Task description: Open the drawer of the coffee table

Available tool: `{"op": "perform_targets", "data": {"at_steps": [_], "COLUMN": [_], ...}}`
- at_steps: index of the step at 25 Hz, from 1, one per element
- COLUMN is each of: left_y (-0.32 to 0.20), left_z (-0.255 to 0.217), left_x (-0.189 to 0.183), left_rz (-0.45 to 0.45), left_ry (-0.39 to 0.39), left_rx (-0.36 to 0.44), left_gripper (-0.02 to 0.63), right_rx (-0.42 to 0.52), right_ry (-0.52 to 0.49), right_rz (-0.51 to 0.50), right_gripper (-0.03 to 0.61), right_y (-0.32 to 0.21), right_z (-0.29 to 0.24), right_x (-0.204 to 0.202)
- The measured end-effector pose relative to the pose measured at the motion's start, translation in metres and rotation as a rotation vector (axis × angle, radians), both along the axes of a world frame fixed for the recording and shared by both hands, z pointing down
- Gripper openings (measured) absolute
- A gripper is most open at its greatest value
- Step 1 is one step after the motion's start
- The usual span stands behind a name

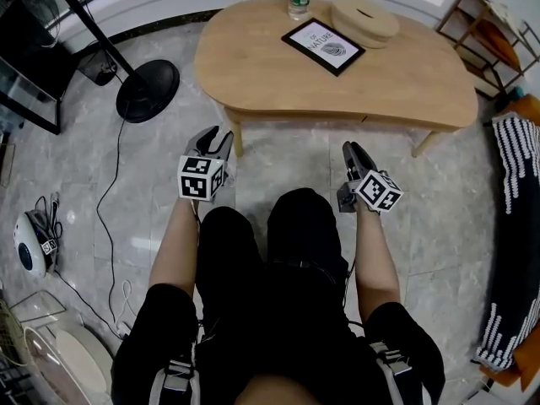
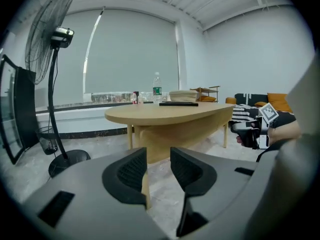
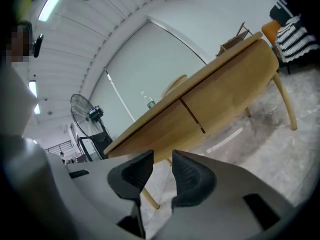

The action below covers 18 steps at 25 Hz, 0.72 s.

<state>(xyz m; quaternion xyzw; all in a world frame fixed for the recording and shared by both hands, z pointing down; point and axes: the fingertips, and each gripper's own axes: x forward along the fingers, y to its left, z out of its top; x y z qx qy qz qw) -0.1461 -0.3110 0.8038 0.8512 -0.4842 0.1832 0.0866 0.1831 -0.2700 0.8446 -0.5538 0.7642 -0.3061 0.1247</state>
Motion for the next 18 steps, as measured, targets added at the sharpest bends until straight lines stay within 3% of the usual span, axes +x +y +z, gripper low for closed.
{"op": "perform_targets", "data": {"at_steps": [5,12,18], "left_y": [-0.028,-0.06,-0.085], "left_z": [0.027,0.039,0.046], "left_x": [-0.002,0.004,0.015], "left_rz": [-0.017,-0.001,0.047], "left_ry": [0.028,0.1,0.106], "left_rx": [-0.053,-0.069,-0.059], "left_gripper": [0.149,0.155,0.173], "right_rx": [-0.067,-0.029,-0.061], "right_ry": [-0.029,-0.148,-0.156], "right_rz": [0.014,-0.072,-0.096], "right_gripper": [0.114,0.127,0.127], "right_y": [-0.023,-0.058,-0.092], "right_z": [0.032,0.042,0.063], "right_x": [0.009,0.016,0.023]}}
